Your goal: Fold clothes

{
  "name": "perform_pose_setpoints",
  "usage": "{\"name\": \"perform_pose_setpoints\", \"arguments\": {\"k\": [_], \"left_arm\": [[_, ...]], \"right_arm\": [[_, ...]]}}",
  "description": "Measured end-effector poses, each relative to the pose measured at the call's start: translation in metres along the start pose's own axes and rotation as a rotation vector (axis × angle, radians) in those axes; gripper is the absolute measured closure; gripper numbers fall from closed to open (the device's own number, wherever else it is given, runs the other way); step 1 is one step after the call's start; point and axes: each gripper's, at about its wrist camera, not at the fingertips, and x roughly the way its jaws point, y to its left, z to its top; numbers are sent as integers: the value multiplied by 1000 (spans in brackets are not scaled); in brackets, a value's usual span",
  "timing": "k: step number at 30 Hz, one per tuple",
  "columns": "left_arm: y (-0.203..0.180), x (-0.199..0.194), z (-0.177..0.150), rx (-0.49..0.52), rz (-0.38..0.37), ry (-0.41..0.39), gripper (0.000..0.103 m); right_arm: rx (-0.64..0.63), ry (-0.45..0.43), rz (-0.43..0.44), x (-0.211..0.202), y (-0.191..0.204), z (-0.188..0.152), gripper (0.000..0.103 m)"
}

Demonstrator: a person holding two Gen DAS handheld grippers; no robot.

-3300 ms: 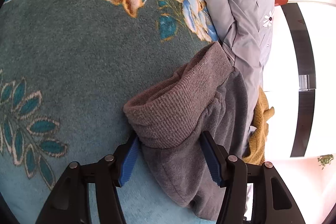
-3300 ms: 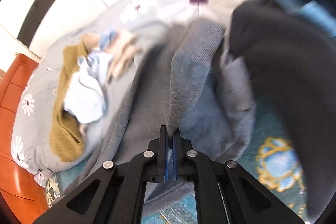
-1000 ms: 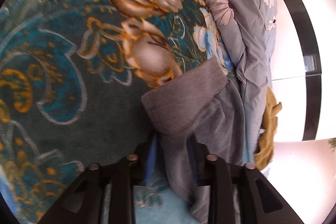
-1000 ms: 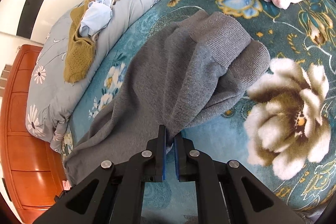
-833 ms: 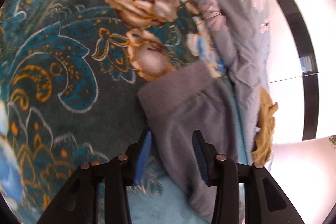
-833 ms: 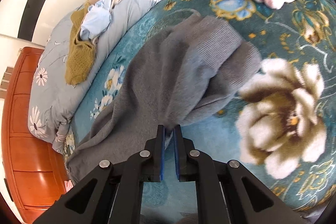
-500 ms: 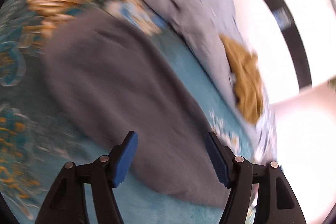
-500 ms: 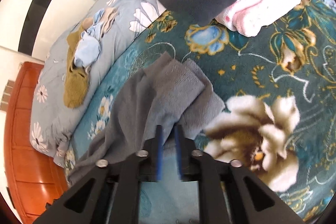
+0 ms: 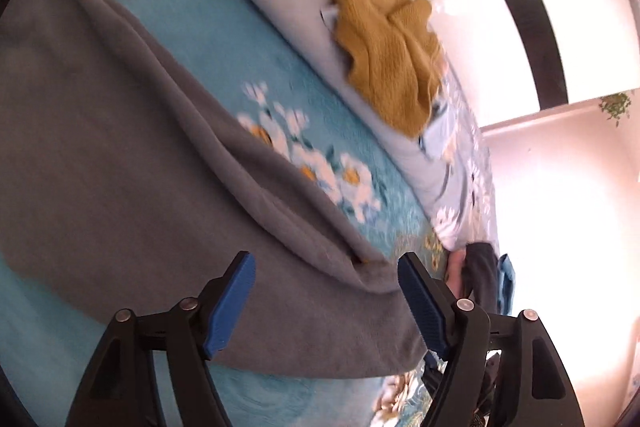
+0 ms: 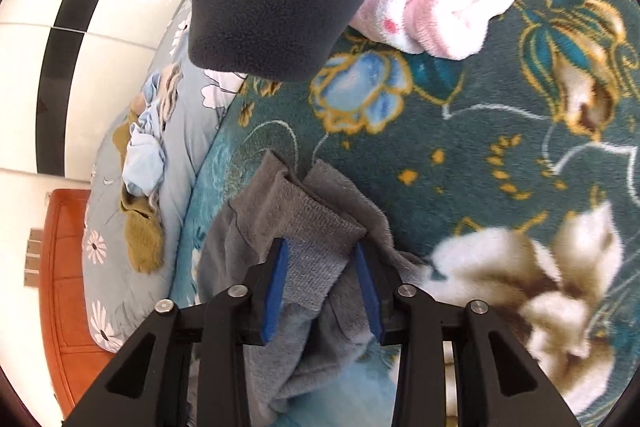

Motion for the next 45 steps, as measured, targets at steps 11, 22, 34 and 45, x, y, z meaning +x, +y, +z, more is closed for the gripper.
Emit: {"name": "perform_pose_setpoints", "arguments": {"k": [11,22,34,45], "left_arm": [[-14,45,-29,-26,135,79,26],[-13,65,-43,-84,49,88,26],[12,36,-39,-234,-60,-26,24],[-43,61,-55,84,-73,139,24]], "right_arm": [[-129,-129,-16,-45,4,10,99],[-421,-57,132,-46,73,-18,98],[-799,310,126,14,134,-104,75],[-207,37,32,-53,-17,-17,60]]}}
